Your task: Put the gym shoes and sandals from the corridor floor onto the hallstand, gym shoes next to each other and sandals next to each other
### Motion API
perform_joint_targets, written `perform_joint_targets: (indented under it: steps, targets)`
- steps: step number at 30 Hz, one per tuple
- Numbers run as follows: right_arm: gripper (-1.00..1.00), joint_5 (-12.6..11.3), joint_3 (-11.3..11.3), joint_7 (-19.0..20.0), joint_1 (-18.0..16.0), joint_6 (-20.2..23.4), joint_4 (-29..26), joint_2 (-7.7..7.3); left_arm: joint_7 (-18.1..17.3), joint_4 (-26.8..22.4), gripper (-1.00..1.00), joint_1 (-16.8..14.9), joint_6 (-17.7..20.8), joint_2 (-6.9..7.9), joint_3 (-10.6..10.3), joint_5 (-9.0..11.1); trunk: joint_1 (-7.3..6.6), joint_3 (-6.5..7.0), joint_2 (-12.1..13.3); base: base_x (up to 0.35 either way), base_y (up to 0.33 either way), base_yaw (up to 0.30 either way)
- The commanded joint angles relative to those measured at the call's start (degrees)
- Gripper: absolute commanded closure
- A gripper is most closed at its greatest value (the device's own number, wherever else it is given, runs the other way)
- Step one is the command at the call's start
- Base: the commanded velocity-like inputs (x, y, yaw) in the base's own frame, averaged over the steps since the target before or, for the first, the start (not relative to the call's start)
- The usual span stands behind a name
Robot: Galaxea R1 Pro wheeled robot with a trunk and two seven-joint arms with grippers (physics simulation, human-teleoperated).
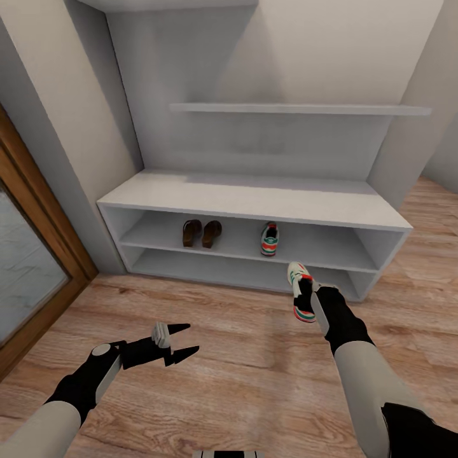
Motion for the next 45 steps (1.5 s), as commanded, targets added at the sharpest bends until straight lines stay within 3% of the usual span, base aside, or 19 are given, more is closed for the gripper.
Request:
perform_joint_targets:
  steps: [1,15,35,45]
  targets:
    - [1.00,0.14,-0.21,-0.04,-0.03,0.25,-0.07,0.04,0.10,0.07,-1.00,-0.04,-0.58,0.08,-0.38,0.40,-0.01,-0.05,-0.02,0.048,0.000,0.000]
    - [1.00,0.13,-0.21,0.04,-0.03,0.25,-0.17,-0.03,0.16,0.08,-1.00,-0.04,-0.58,0.07,-0.42,0.40,-0.01,-0.05,-0.02,0.142,0.000,0.000]
    - [1.00,0.13,-0.21,0.04,-0.03,0.25,-0.17,-0.02,0.19,0.02,-1.00,-0.04,-0.58,-0.08,-0.55,0.34,-0.01,-0.05,-0.02,0.338,-0.004,0.000]
    - [1.00,0.12,-0.21,0.04,-0.03,0.25,-0.17,-0.02,0.19,0.01,-1.00,-0.04,-0.58,-0.37,-0.71,0.31,-0.01,-0.05,-0.02,0.299,-0.200,0.000]
